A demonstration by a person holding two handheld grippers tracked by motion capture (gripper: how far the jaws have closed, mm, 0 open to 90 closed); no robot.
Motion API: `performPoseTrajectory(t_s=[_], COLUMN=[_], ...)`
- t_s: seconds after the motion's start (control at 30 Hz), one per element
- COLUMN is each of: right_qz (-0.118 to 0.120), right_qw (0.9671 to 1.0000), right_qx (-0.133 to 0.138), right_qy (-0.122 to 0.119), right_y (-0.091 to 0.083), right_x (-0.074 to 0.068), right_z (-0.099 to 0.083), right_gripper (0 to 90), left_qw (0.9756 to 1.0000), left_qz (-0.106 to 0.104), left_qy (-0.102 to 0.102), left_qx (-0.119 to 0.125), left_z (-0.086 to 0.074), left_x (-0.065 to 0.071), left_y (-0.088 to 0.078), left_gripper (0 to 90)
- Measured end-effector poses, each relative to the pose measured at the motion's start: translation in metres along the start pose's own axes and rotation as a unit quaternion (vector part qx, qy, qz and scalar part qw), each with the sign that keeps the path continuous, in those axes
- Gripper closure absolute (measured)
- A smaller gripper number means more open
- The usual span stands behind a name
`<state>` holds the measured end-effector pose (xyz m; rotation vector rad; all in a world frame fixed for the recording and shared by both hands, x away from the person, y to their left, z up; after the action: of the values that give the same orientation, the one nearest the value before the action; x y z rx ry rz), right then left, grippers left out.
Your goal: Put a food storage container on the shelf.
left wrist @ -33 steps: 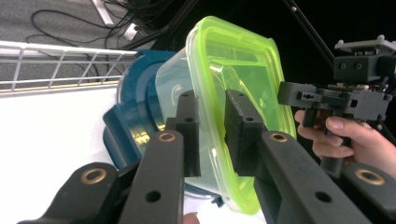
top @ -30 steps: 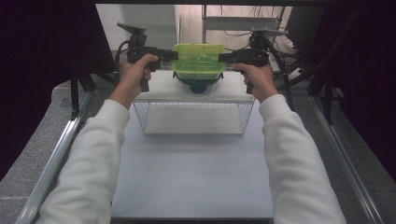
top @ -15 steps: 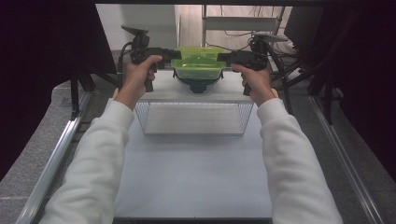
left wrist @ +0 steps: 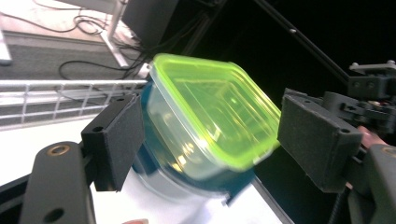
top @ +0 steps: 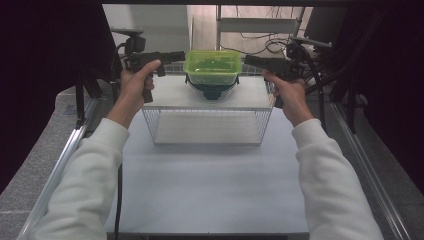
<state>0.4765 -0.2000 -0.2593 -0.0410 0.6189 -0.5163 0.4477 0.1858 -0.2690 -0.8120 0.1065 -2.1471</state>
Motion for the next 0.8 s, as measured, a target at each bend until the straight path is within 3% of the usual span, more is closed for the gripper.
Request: performPoseTrajectory(t_s=[0.23,0.43,0.6,0.8], right_qz=[-0.008,-0.009,-0.011,-0.018], right_qw=[0.9969,0.9915,0.9890,0.9864], right_qx=[-0.031,-0.047,-0.055,-0.078], right_qy=[-0.072,-0.121,-0.137,-0.143], right_y=[-0.029,-0.049,-0.066,-0.085], right_x=[-0.009,-0.021,-0.026,-0.031], right_z=[-0.018,-0.045,-0.081,-0.130], right_gripper=[26.8,25.8,25.3,25.0], left_qw=[0.9989,0.9978,0.9970,0.9962], left_qz=[-0.003,-0.009,-0.003,0.009], left_qy=[0.047,0.066,0.076,0.085], left_qx=[0.000,0.006,0.013,-0.013], left_z=[-0.029,-0.064,-0.102,-0.157], left_x=[0.009,0.010,0.013,0.011], left_y=[-0.023,-0.049,-0.065,-0.075], left_gripper=[22.8,23.1,24.3,24.1])
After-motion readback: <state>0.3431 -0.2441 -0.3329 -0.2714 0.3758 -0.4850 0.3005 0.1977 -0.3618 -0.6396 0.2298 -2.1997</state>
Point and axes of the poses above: each handheld gripper's, and its own axes: y roughly forward along the jaws, z roughly out of its top, x roughly to its right, the point moved 1 cm from there along y, roughly forward along the jaws, and after that the axes turned 8 degrees about z, right-handed, at the moved point
